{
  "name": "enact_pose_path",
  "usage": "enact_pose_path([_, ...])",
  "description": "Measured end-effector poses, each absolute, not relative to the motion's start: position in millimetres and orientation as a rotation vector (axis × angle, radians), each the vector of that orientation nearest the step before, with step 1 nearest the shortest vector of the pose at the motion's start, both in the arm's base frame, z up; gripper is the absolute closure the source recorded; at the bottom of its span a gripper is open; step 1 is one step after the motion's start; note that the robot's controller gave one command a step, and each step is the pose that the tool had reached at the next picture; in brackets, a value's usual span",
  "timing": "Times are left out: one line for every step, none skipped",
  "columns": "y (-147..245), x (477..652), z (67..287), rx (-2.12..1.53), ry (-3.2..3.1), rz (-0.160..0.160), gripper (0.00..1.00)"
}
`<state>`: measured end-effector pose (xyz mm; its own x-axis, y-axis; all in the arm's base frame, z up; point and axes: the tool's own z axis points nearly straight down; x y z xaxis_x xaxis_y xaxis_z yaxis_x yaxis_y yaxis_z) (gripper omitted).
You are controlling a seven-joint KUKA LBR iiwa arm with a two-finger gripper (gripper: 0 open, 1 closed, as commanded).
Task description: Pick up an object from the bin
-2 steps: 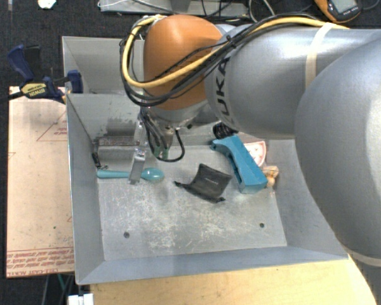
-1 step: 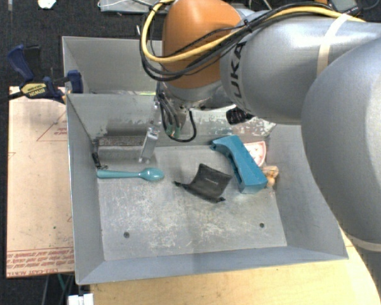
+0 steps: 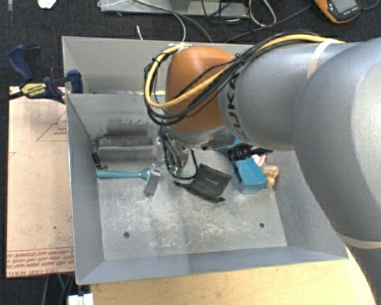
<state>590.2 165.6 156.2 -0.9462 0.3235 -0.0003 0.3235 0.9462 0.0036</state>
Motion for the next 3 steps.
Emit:
enact_pose_path([119,616.7,155,0.658,3.065,0.009,0.00])
enact_pose_path([111,602.9,164,0.650,3.073,0.002,0.00])
enact_pose_path([80,603.1,148,0.879,3.010,0.009,0.00])
